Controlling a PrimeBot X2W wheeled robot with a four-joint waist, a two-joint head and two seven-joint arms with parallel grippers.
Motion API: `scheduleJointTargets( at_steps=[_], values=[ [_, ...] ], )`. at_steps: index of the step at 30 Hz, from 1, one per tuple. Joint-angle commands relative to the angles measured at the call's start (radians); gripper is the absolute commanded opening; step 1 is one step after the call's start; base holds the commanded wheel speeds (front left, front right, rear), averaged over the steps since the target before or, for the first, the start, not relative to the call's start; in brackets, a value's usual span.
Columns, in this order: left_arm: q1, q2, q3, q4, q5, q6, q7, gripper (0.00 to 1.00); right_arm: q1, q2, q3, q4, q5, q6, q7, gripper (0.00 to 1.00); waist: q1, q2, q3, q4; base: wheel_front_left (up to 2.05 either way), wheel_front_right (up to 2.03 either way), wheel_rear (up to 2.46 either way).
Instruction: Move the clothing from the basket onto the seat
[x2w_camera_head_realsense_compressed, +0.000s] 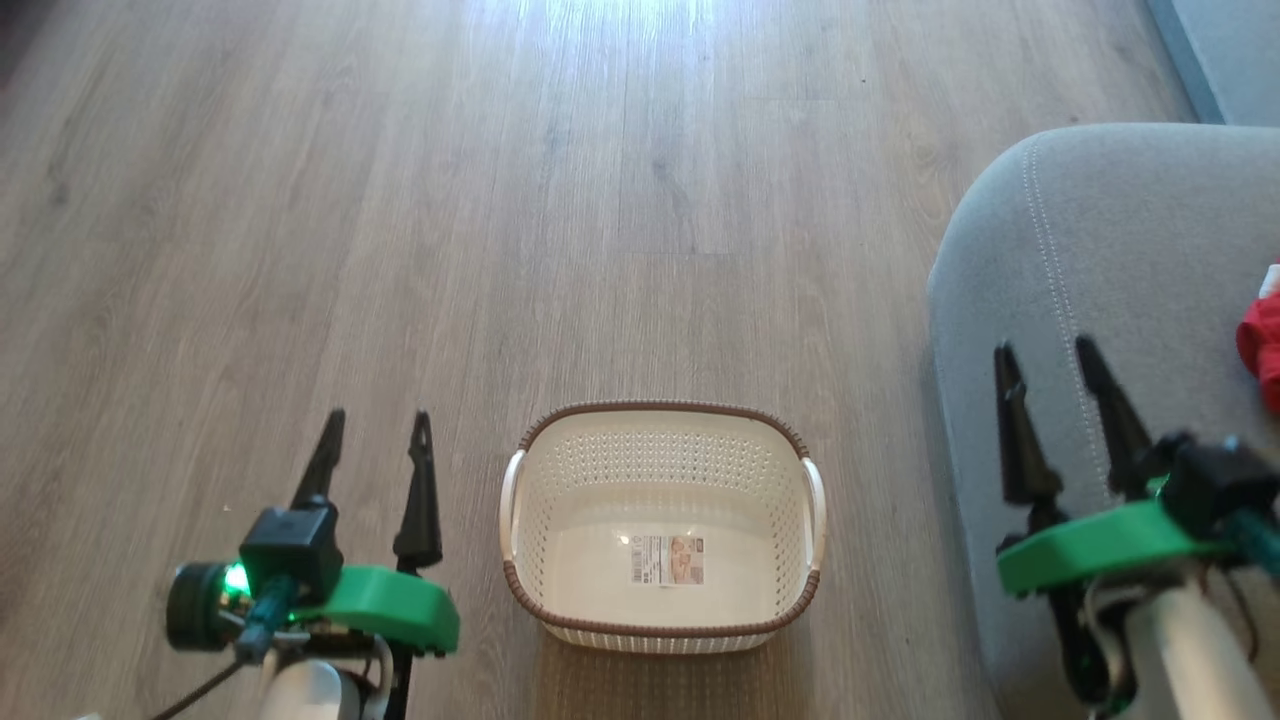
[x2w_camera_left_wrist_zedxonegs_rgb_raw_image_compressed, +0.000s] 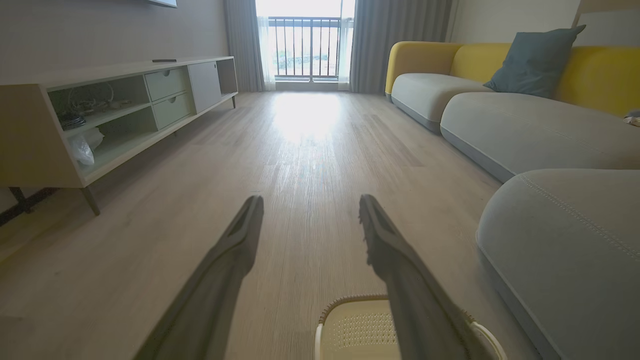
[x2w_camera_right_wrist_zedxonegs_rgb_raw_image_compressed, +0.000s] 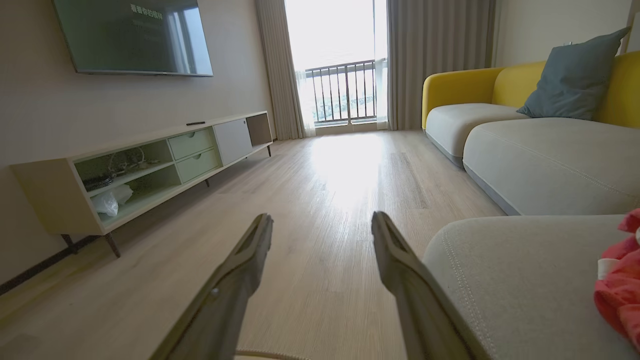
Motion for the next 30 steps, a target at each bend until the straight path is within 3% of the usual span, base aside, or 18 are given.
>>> scheduleJointTargets(
  at_steps=[1,12,30],
  values=[
    [-0.021,-0.001,0.031,-0.009,-0.016,0.001,-0.005,1.0,-0.002,0.004,0.016,-0.039,-0.019,0.0,-0.006,1.0,0.0001,0.0,-0.001,0.003,0.0,0.0,0.0],
    [0.005,-0.001,0.046,0.008,-0.038,-0.067,-0.005,1.0,0.067,0.068,-0.046,-0.029,-0.087,0.0,-0.006,1.0,0.0001,0.0,-0.004,-0.005,0.0,0.0,0.0],
    [0.016,-0.001,0.058,0.008,-0.089,-0.097,-0.005,1.0,0.063,0.075,-0.029,-0.023,-0.082,0.0,-0.006,1.0,0.0001,0.0,-0.014,-0.021,0.0,0.0,0.0]
  ],
)
